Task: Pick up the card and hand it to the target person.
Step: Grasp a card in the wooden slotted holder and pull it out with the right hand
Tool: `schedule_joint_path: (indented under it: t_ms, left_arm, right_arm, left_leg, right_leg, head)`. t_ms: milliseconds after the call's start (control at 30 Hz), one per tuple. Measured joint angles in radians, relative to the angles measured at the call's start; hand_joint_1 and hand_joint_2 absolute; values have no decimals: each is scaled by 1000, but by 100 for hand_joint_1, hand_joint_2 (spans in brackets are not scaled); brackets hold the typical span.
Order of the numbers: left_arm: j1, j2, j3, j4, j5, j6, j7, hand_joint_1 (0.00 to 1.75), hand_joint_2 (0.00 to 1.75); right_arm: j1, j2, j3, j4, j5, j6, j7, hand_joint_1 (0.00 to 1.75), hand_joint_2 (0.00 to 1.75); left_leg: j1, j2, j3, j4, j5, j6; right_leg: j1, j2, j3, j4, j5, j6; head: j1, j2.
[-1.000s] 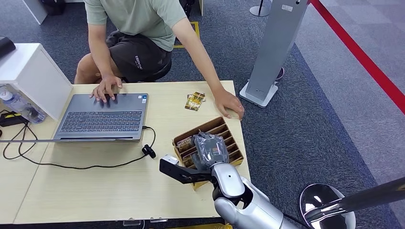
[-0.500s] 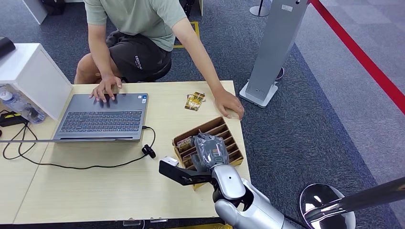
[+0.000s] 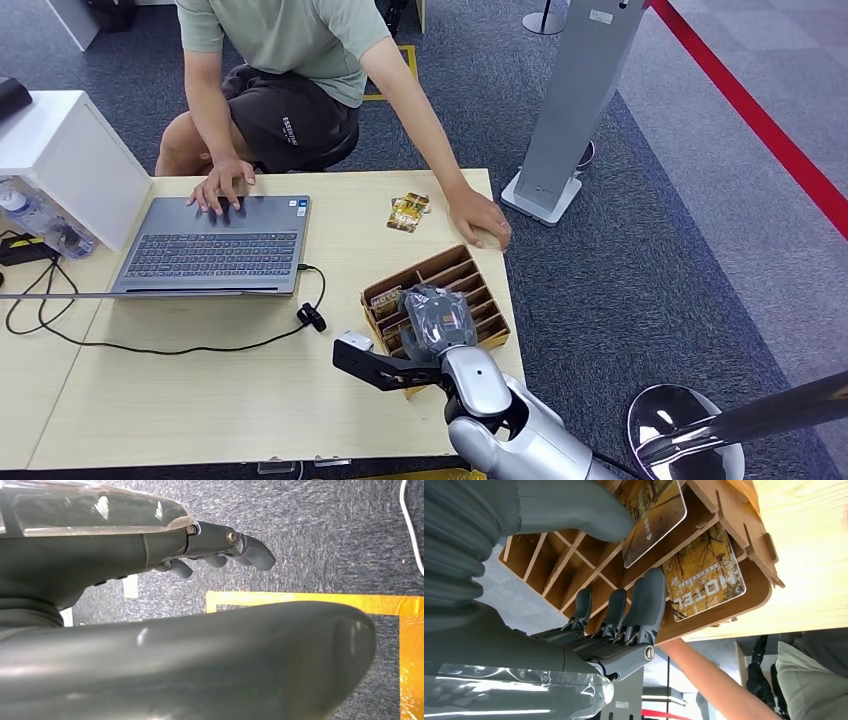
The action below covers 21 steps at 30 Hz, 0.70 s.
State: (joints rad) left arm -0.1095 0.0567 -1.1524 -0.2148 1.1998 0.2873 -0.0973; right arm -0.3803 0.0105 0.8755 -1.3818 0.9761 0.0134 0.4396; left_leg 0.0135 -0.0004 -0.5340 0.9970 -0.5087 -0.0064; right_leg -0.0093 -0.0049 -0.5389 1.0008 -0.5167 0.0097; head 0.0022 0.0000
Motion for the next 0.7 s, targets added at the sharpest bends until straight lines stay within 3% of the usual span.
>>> schedule_joint_path:
  t_ms: [100,367,700]
  left_arm:
    - [0,0,0,0,1,0,0,0,0]
    - [0,0,0,0,3,0,0,0,0]
    - [0,0,0,0,3,-2,0,0,0]
  right_arm:
    - [-1,3,0,7,-2,0,0,95,175]
    - [-4,5,0,21,-2,-1,-1,124,175]
    - [-4,9,0,26,-2,-2,-1,129,175]
  left_leg:
    - [0,0,0,0,0,0]
    - [0,0,0,0,0,0]
    - [0,0,0,0,0,0]
  right_leg:
    - [0,0,0,0,0,0]
    - [0,0,0,0,0,0]
    - [0,0,0,0,0,0]
  head:
    - [0,0]
    - [0,0]
    - [0,0]
